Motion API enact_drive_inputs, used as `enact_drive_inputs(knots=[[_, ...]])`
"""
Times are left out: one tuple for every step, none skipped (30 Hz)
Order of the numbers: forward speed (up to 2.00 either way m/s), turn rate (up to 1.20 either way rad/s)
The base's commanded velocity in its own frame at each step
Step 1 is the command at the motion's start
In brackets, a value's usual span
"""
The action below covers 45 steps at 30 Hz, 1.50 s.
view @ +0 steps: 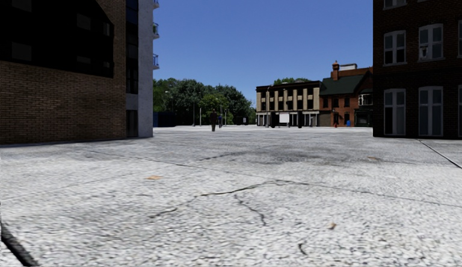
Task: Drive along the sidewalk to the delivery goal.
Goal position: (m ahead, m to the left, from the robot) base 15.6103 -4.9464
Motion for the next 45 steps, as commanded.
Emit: enact_drive_inputs(knots=[[2.00, 0.00], [2.00, 0.00], [2.00, 0.00], [2.00, 0.00], [2.00, 0.00], [2.00, 0.00], [2.00, 0.00], [2.00, 0.00], [2.00, 0.00], [2.00, 0.00], [2.00, 0.00], [2.00, 0.00], [2.00, 0.00], [2.00, -0.11], [2.00, -0.22], [2.00, -0.26], [2.00, -0.26], [2.00, -0.27], [2.00, -0.27], [2.00, -0.27], [2.00, -0.27], [2.00, -0.27], [2.00, -0.27], [2.00, -0.27], [2.00, -0.16], [2.00, -0.16], [2.00, -0.05], [2.00, 0.00], [2.00, 0.00], [2.00, 0.00], [2.00, 0.00], [2.00, 0.00], [2.00, 0.00], [2.00, 0.00], [2.00, -0.16], [2.00, -0.16], [2.00, -0.40], [2.00, -0.46], [2.00, -0.48], [2.00, -0.48], [2.00, -0.48], [2.00, -0.47], [2.00, -0.47], [2.00, -0.41], [2.00, -0.31]])
